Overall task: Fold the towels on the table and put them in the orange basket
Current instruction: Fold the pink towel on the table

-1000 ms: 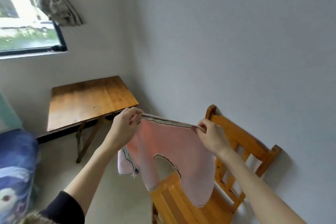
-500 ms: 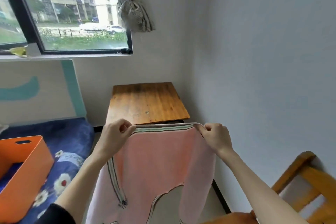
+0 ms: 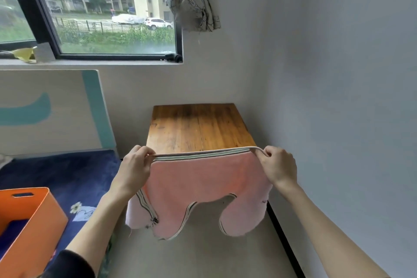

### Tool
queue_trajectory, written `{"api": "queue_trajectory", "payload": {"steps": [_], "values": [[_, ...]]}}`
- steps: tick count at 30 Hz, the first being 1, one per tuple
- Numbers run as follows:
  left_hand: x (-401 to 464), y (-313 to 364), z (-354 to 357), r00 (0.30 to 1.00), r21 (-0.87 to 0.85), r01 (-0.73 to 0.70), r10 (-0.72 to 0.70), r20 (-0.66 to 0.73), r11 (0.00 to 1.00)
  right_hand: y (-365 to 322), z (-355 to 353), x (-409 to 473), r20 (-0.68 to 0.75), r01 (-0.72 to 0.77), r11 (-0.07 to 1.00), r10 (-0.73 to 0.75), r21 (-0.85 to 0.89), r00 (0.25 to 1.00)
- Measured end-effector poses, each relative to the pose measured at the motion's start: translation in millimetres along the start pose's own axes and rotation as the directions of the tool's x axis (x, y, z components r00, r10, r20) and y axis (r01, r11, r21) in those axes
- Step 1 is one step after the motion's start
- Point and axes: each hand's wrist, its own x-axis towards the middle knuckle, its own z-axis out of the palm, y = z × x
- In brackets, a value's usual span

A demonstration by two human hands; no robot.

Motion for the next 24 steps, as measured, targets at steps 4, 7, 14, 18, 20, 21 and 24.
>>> {"api": "queue_trajectory", "payload": {"steps": [4,7,14,18,20,21,24], "values": [[58,-20,28,0.999,0.081,0.028,-0.029,0.018,0.996,7,36,64,0.023,0.004,1.000,-0.004,0.029,1.000],[104,-27,47,0.999,0.115,0.043,-0.045,0.017,0.992,19,63,115,0.065,0.011,0.999,-0.014,0.049,0.998],[175,-43,104,0.976,0.078,0.189,-0.196,0.094,0.979,53,120,211,0.243,-0.048,0.998,0.037,0.038,0.969],[208,-58,129,0.959,0.092,0.249,-0.259,0.117,0.964,67,147,250,0.257,-0.101,0.994,0.106,-0.031,0.961],[226,-68,143,0.956,0.099,0.251,-0.262,0.131,0.963,72,162,270,0.260,-0.111,0.991,0.128,-0.078,0.957],[236,-73,150,0.955,0.105,0.247,-0.260,0.142,0.963,73,170,280,0.261,-0.109,0.989,0.133,-0.101,0.956],[269,-95,175,0.946,0.148,0.231,-0.258,0.198,0.962,74,200,308,0.268,-0.081,0.976,0.134,-0.200,0.954]]}}
